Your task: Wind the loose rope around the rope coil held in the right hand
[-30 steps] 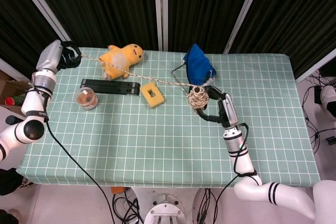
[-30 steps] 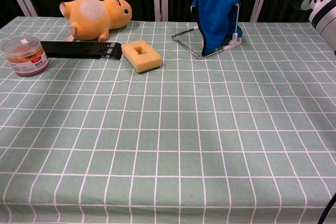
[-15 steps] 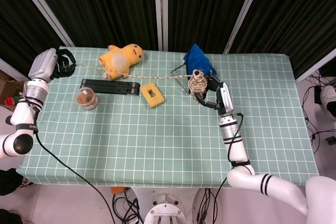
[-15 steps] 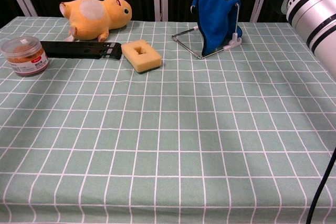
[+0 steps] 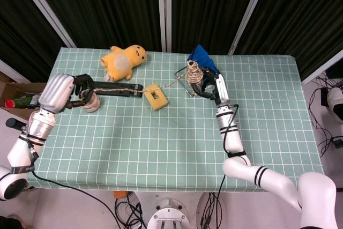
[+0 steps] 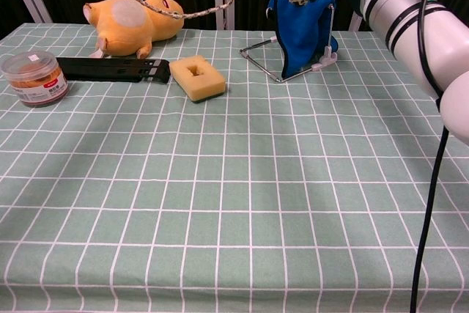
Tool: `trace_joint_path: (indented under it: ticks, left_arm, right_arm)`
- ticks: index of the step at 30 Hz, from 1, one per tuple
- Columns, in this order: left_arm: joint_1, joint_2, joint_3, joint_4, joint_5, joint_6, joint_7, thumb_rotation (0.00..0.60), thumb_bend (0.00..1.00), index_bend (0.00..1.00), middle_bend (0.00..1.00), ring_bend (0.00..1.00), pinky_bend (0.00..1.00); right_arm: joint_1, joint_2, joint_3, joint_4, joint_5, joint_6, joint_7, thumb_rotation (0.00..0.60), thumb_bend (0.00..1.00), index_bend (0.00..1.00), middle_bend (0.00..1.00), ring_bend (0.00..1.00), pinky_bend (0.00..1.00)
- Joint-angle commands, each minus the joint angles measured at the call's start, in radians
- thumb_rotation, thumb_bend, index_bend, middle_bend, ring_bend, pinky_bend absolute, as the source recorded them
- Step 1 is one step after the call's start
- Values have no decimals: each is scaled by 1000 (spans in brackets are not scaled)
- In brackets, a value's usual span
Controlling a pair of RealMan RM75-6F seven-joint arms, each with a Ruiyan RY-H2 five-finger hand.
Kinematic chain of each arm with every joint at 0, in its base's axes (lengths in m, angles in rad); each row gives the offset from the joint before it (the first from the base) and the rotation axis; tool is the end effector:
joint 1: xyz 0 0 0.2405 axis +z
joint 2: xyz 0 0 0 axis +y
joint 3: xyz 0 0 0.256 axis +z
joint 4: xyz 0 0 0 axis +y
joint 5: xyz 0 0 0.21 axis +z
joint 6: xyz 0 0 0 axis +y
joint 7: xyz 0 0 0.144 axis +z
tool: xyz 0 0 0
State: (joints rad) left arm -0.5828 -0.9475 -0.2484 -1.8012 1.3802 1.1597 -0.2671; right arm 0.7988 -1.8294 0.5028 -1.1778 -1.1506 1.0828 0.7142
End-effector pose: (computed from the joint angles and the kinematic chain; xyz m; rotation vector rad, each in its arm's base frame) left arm -0.1537 0.3302 0.1849 -1.6250 -0.9747 -1.3715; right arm -0.0951 -0.4069 -0.0106 0.9525 -1.7673 1.9336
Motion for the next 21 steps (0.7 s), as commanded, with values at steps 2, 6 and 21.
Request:
trace_joint_path:
  ticks: [2, 6, 21]
  left_arm:
    - [10, 63, -5, -164, 121, 52, 1, 600, 450, 802, 792, 725, 733]
    - [-29, 70, -20, -276, 163, 23, 34, 600, 449, 801, 792, 726, 733]
    - [-357, -3, -199, -402, -236, -287, 83, 600, 449, 801, 792, 726, 733]
  right_arm:
    - [18, -25, -12, 10, -18, -9, -14, 600, 624, 759, 616, 562, 763]
    - [31, -47, -27, 7, -33, -14, -34, 600, 624, 759, 616, 562, 763]
    - [53, -82, -111, -42, -115, -48, -101, 600, 628, 759, 616, 562, 763]
